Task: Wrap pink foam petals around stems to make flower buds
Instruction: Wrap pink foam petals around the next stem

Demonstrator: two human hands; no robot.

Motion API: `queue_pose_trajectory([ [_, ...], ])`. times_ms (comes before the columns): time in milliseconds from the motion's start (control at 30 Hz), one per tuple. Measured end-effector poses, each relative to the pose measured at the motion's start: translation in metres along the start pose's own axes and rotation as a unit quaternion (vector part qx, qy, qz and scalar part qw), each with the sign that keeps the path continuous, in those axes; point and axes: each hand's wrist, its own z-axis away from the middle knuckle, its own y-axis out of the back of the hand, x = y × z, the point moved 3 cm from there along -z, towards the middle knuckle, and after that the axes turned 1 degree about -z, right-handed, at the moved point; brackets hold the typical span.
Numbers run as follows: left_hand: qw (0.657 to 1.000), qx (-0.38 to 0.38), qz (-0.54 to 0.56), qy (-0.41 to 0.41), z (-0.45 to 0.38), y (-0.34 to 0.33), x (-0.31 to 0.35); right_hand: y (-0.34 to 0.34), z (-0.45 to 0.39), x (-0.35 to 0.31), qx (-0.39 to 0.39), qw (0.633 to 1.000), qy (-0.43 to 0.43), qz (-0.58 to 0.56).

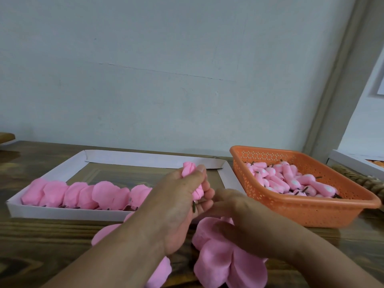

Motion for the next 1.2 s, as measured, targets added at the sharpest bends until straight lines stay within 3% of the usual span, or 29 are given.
queue_pose_trajectory([
  [133, 1.0, 0.0, 0.005, -0.001, -0.001, 0.001, 0.0, -0.01, -0.003, 0.0, -0.005, 0.999, 0.03, 0.045],
  [533, 1.0, -0.002, 0.004, -0.009, -0.002, 0.002, 0.0, -0.009, -0.005, -0.002, 0.001, 0.999, 0.043, -0.008],
  [867, 1.0, -0.004, 0.004, -0.006, -0.001, 0.001, 0.001, -0.014, -0.008, 0.004, 0.0, 0.991, 0.002, 0.135],
  [1200, 1.0, -0.009, 0.0, -0.006, -0.001, 0.001, 0.0, -0.012, -0.008, 0.001, -0.003, 0.994, 0.016, 0.112],
])
